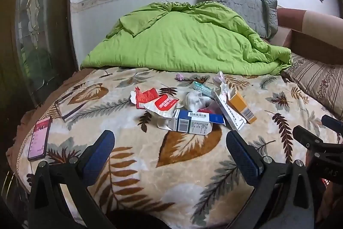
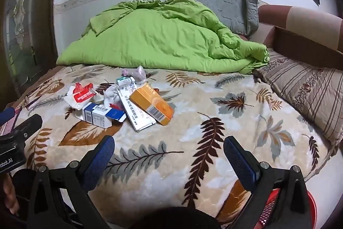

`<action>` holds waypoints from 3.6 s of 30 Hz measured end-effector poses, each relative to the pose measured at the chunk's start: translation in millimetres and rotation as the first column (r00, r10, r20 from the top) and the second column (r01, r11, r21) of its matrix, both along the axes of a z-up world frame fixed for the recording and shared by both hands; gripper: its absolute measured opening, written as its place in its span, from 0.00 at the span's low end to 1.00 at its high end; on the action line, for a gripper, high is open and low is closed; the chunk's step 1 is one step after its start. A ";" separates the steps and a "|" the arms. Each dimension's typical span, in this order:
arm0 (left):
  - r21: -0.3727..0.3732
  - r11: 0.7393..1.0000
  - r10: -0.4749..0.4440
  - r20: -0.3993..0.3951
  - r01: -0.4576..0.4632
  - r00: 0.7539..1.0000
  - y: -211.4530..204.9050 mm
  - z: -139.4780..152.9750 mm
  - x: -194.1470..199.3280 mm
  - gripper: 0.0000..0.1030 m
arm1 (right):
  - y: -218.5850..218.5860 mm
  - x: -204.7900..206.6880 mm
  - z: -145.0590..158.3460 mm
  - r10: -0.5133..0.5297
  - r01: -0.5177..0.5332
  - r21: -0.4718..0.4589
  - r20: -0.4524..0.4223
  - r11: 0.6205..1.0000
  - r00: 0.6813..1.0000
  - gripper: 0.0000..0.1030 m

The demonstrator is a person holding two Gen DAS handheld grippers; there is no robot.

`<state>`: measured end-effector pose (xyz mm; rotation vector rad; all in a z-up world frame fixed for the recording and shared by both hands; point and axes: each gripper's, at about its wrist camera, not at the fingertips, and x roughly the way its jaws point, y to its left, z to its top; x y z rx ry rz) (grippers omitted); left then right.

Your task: Collect trash

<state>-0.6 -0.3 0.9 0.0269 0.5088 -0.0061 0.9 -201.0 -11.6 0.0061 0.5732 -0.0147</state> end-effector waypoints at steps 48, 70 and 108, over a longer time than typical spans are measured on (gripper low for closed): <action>0.000 1.000 -0.029 -0.037 0.029 0.999 -7.1 -9.9 0.9 1.00 | 0.7 5.1 -4.0 -0.026 0.025 -0.016 -0.040 1.000 0.999 1.00; -0.219 0.975 -0.100 -0.261 0.043 0.960 47.4 -15.8 89.6 0.93 | -12.2 26.1 -19.2 0.093 -0.071 0.132 -0.168 0.989 0.981 0.81; -0.211 0.971 -0.210 -0.501 0.116 0.840 45.1 -94.6 254.9 0.44 | -7.8 237.3 -52.2 0.590 -0.578 0.163 -0.395 0.800 0.704 0.81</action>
